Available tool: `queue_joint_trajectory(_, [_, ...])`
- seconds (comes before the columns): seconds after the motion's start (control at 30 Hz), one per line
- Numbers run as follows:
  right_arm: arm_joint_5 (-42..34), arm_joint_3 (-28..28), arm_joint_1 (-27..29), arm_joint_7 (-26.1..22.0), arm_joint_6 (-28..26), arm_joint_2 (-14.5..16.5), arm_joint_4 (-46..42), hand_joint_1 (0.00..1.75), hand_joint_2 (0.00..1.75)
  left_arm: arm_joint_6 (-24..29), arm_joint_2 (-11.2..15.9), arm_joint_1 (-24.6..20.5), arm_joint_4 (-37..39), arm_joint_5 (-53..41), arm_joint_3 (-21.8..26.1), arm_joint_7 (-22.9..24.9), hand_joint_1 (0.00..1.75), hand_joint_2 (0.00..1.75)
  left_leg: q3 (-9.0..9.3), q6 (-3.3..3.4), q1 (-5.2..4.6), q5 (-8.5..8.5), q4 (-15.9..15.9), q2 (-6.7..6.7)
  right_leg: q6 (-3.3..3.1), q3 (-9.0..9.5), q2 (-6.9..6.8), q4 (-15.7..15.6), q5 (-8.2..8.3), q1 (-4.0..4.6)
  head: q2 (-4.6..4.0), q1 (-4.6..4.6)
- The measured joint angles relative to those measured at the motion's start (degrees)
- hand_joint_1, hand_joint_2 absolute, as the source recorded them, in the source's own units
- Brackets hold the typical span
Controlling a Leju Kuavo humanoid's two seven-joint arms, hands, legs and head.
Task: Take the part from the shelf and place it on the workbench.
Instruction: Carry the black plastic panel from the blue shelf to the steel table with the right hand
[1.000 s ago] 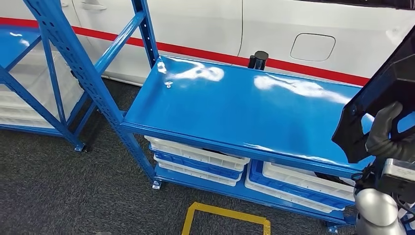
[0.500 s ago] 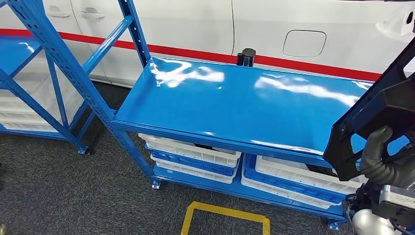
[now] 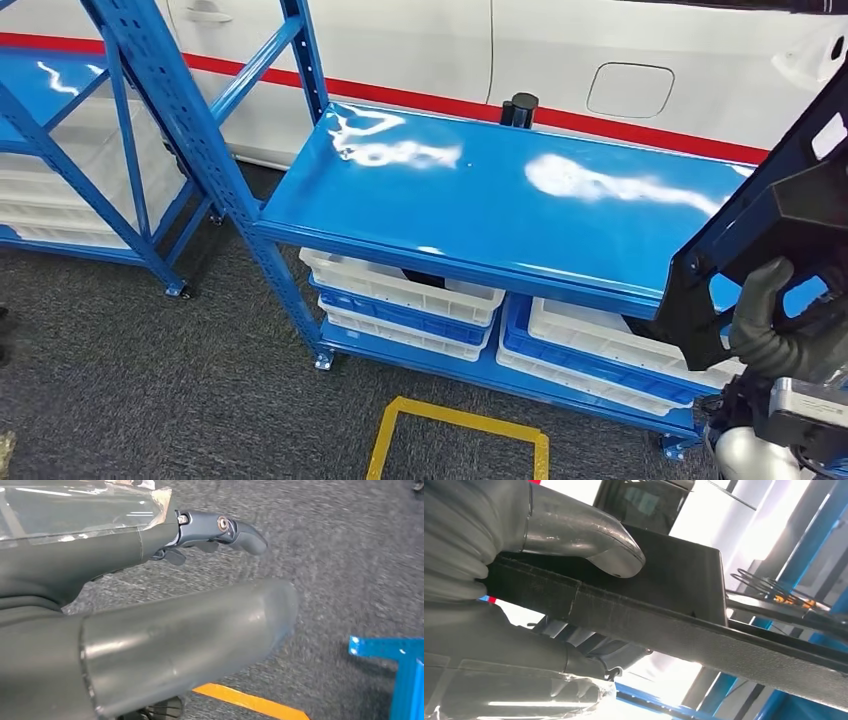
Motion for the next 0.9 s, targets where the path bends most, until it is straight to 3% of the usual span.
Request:
queue_joint_trajectory(0.07, [0.70,0.13,0.04,0.56,0.30,0.23,0.31,1.75,1.75,0.05,-0.01,0.04,0.02,0.01,0.16,-0.09,0.00,0.00,-1.48,0.05,-0.04,1.06,0.14,0.02,-0.06,-1.94,0.04,7.19,-3.59,-0.07,0.00,0.12])
queue_joint_trajectory(0.1, [0.99,0.20,0.07,0.80,0.50,0.37,0.48,1.75,1.75,0.07,-0.02,0.06,0.04,0.01,0.19,-0.10,0.00,0.00,-2.23,-0.02,-0.04,1.54,0.25,0.03,0.34,-1.84,0.04,8.78,-4.10,-0.14,0.00,0.12])
queue_joint_trajectory(0.13, [1.23,0.28,0.07,0.97,0.72,0.48,0.65,1.75,1.75,0.08,-0.03,0.07,0.08,0.01,0.22,-0.10,0.00,0.00,-2.93,-0.15,0.00,1.95,0.42,0.02,0.95,-0.60,0.03,8.09,-3.68,-0.24,0.00,0.13])
queue_joint_trajectory(0.17, [1.41,0.36,0.04,1.09,0.99,0.56,0.80,1.75,1.75,0.09,-0.03,0.06,0.11,0.01,0.24,-0.10,0.00,0.00,-3.59,-0.33,0.09,2.30,0.68,0.00,1.64,1.80,0.03,5.06,-2.66,-0.37,0.00,0.13])
queue_joint_trajectory(0.2, [1.51,0.44,-0.01,1.20,1.23,0.61,0.92,1.75,1.75,0.10,-0.02,0.05,0.13,0.01,0.27,-0.10,0.00,0.00,-4.21,-0.57,0.13,2.57,1.08,-0.03,2.18,4.77,0.02,0.60,-1.83,-0.55,0.00,0.15])
queue_joint_trajectory(0.23, [1.56,0.54,-0.06,1.30,1.38,0.64,1.03,1.75,1.75,0.11,0.00,0.02,0.14,0.01,0.30,-0.10,0.00,0.00,-4.82,-0.88,0.11,2.83,1.52,-0.10,2.31,7.45,0.17,-3.38,-1.21,-0.53,0.00,0.18])
queue_joint_trajectory(0.3, [1.56,0.68,-0.09,1.44,1.48,0.73,1.24,1.75,1.75,0.16,0.04,0.00,0.16,0.01,0.38,-0.13,0.00,0.00,-5.62,-1.56,-0.09,3.36,2.22,-0.27,1.86,9.71,0.48,-7.55,-1.00,-0.31,0.00,0.24])
queue_joint_trajectory(0.33, [1.56,0.73,-0.08,1.46,1.50,0.79,1.32,1.75,1.75,0.18,0.04,0.01,0.17,0.01,0.42,-0.13,0.00,0.00,-5.85,-1.91,-0.15,3.66,2.33,-0.34,1.46,9.50,0.64,-7.49,-0.90,-0.09,0.00,0.18])
queue_joint_trajectory(0.4, [1.56,0.82,-0.15,1.48,1.61,0.90,1.45,1.75,1.75,0.25,0.09,0.08,0.18,0.01,0.52,-0.14,0.00,0.00,-6.26,-2.55,0.00,3.54,2.74,-0.41,0.48,8.64,0.57,-7.37,-0.39,-0.46,0.00,0.04])
queue_joint_trajectory(0.43, [1.56,0.87,-0.22,1.48,1.72,0.96,1.48,1.75,1.75,0.28,0.11,0.11,0.19,0.01,0.57,-0.14,0.00,0.00,-6.68,-2.88,0.16,2.26,3.68,-0.40,-0.20,8.26,0.46,-7.40,0.03,-0.65,0.00,-0.06])
queue_joint_trajectory(0.5, [1.51,0.97,-0.37,1.48,1.97,1.07,1.55,1.75,1.75,0.30,0.10,0.13,0.21,0.01,0.64,-0.14,0.00,0.00,-8.28,-3.53,0.50,-2.90,8.61,-0.37,-1.34,7.38,0.23,-7.42,1.10,-0.79,0.00,-0.20])
queue_joint_trajectory(0.57, [1.42,1.05,-0.37,1.49,2.18,1.20,1.72,1.75,1.75,0.30,0.05,0.11,0.22,0.01,0.65,-0.15,0.00,0.00,-10.11,-4.05,0.73,-7.52,15.81,-0.36,-1.65,6.11,0.15,-7.32,2.27,-0.65,0.00,-0.29])
queue_joint_trajectory(0.6, [1.33,1.09,-0.37,1.49,2.25,1.28,1.86,1.75,1.75,0.30,0.05,0.10,0.22,0.01,0.65,-0.15,0.00,0.00,-10.29,-4.19,0.84,-8.19,18.14,-0.35,-1.56,5.33,0.15,-7.25,2.85,-0.58,0.00,-0.28])
queue_joint_trajectory(0.63, [1.25,1.11,-0.37,1.50,2.28,1.38,2.02,1.75,1.75,0.30,0.05,0.10,0.22,0.01,0.66,-0.15,0.00,0.00,-9.45,-4.22,0.92,-7.63,18.44,-0.35,-1.40,4.60,0.15,-7.18,3.36,-0.55,0.00,-0.29])
queue_joint_trajectory(0.67, [1.14,1.12,-0.38,1.50,2.28,1.48,2.18,1.75,1.75,0.30,0.05,0.08,0.22,0.01,0.66,-0.15,0.00,0.00,-7.51,-4.15,0.98,-6.29,16.56,-0.34,-1.21,3.96,0.16,-7.12,3.81,-0.54,0.00,-0.29])
queue_joint_trajectory(0.73, [0.97,1.12,-0.39,1.50,2.19,1.66,2.40,1.75,1.75,0.30,0.08,-0.07,0.20,0.00,0.67,-0.15,0.00,0.00,-1.39,-3.70,0.97,-4.16,8.35,-0.40,-0.70,3.10,0.16,-7.00,4.59,-0.48,0.00,-0.32])
queue_joint_trajectory(0.8, [0.81,1.09,-0.55,1.49,2.08,1.85,2.48,1.75,1.75,0.30,0.13,-0.27,0.19,-0.17,0.67,-0.15,0.00,0.00,2.65,-3.06,0.67,-3.90,2.26,-0.53,0.04,2.80,0.05,-7.08,5.40,-0.36,0.00,-0.23])
queue_joint_trajectory(0.83, [0.73,1.07,-0.65,1.47,2.07,1.95,2.49,1.75,1.75,0.30,0.16,-0.33,0.19,-0.29,0.67,-0.10,0.00,0.00,3.10,-2.71,0.42,-4.00,1.25,-0.57,0.49,2.72,-0.01,-7.20,5.84,-0.36,0.00,-0.23])
queue_joint_trajectory(0.9, [0.60,1.02,-0.78,1.45,2.10,2.10,2.56,1.75,1.75,0.28,0.19,-0.37,0.20,-0.46,0.67,0.00,0.00,0.00,2.30,-1.78,0.18,-3.01,0.84,-0.39,1.31,2.44,-0.06,-7.34,6.48,-0.43,0.00,-0.27])
